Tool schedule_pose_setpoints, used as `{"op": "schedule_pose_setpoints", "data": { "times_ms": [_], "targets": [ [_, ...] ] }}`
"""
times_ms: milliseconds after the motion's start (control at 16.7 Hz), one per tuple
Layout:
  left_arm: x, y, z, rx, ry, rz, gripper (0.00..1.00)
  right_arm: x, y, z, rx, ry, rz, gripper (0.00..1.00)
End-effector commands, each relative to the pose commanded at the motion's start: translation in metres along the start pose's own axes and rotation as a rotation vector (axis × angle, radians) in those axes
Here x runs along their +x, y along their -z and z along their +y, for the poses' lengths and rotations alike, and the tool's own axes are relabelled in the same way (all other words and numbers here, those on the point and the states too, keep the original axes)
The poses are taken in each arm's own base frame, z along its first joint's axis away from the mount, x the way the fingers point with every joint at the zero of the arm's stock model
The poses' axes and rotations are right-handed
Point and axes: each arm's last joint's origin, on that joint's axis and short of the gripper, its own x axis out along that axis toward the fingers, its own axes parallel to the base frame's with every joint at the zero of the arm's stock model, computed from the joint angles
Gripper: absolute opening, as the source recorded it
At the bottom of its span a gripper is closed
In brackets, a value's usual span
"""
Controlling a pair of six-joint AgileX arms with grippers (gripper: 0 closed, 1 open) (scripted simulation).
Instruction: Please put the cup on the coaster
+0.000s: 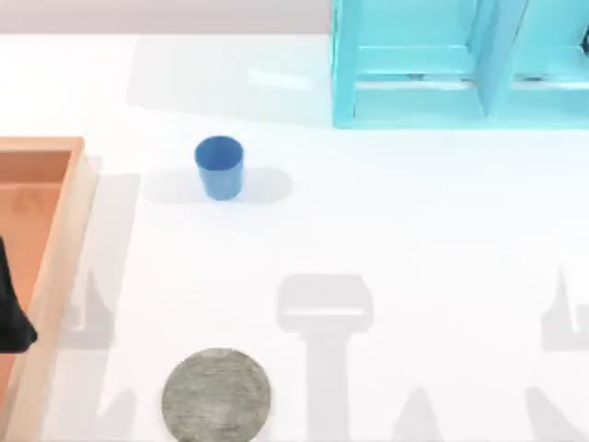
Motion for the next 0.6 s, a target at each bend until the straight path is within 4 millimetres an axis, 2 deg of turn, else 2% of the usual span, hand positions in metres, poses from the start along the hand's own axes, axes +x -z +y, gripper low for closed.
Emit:
{"op": "schedule_pose_setpoints", "data": {
  "times_ms": [180, 300, 600],
  "targets": [
    [0.0, 0.0, 0.0, 0.0, 0.0, 0.0, 1.0, 0.0, -0.002, 0.0, 0.007, -0.005, 0.001, 1.0],
    [0.0, 0.0, 0.0, 0.0, 0.0, 0.0, 1.0, -0.001, -0.012, 0.002, 0.046, -0.033, 0.012, 1.0],
    [0.0, 0.0, 0.0, 0.0, 0.0, 0.0, 1.0, 0.007, -0.067, 0.013, 0.285, -0.154, 0.154, 1.0]
  ]
}}
